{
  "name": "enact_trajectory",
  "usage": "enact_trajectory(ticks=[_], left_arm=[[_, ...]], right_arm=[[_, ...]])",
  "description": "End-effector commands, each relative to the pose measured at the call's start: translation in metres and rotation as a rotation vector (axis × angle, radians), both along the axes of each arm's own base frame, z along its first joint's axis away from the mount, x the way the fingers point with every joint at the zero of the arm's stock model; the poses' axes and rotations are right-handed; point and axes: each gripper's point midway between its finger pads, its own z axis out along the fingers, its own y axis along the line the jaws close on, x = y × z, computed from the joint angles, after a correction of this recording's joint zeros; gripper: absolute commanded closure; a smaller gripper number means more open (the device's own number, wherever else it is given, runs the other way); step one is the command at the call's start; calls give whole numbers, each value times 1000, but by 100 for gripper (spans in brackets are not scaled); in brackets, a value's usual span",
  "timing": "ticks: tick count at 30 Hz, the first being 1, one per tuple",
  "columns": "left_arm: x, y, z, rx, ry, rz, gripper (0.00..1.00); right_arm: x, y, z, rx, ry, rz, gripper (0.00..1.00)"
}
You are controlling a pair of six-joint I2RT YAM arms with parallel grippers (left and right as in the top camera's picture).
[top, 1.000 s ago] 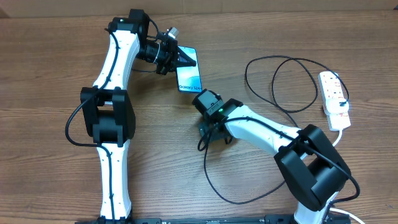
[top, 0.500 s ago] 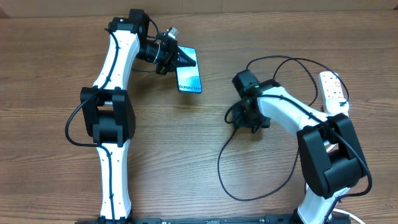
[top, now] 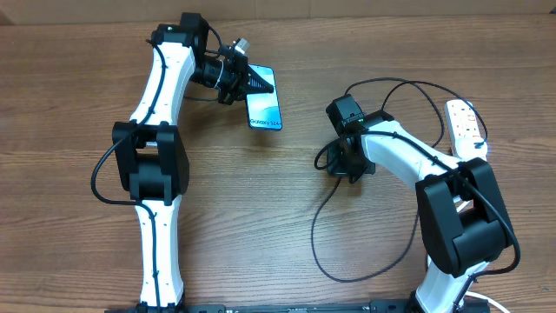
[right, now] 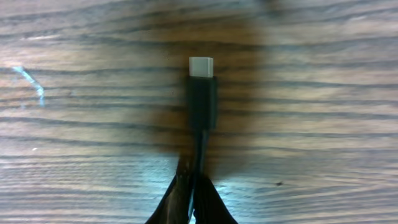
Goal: Plug charger to phone and switch on socket
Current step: 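Close the right gripper on the cable just behind the plug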
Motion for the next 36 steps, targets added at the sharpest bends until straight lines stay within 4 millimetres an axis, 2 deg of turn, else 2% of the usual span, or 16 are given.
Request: enact_trajectory(ticks=[1,8,13,19,21,22,23,25,26,29,34,36], left_arm=[[0,-5,20,-34,-23,-1,96],[0,-5,20,-33,-24,-1,96],[1,-3,15,-5,-26,1,96],[1,-3,16,-5,-16,6,96],[1,-2,16,-5,-17,7,96],[2,-1,16,-6,-13,13,96],[2,-1,16,-7,-12,15,96],[4,2,16,-7,-4,25,96],[4,4,16,-7,-3,29,96],[6,8,16,-7,-2,39,96],[6,11,16,-6,2,44,96],[6,11,16,-6,3,44,96]], right_arm=[[1,-17,-6,-100,-16,11,96],[5,-13,-6,-95,-25,160,96],[-14,6,-7,25,57,198,96],[-22,-6,-7,-31,91,204,95],[-19,-6,-7,-34,78,203,76],[-15,-3,-7,-22,59,202,61],[-13,-1,-7,-13,51,203,57],[-9,3,-7,7,36,204,36],[-7,4,-7,9,27,204,34],[-2,6,-6,14,6,204,33],[9,10,-5,30,-41,167,47],[15,9,-5,20,-64,125,49]])
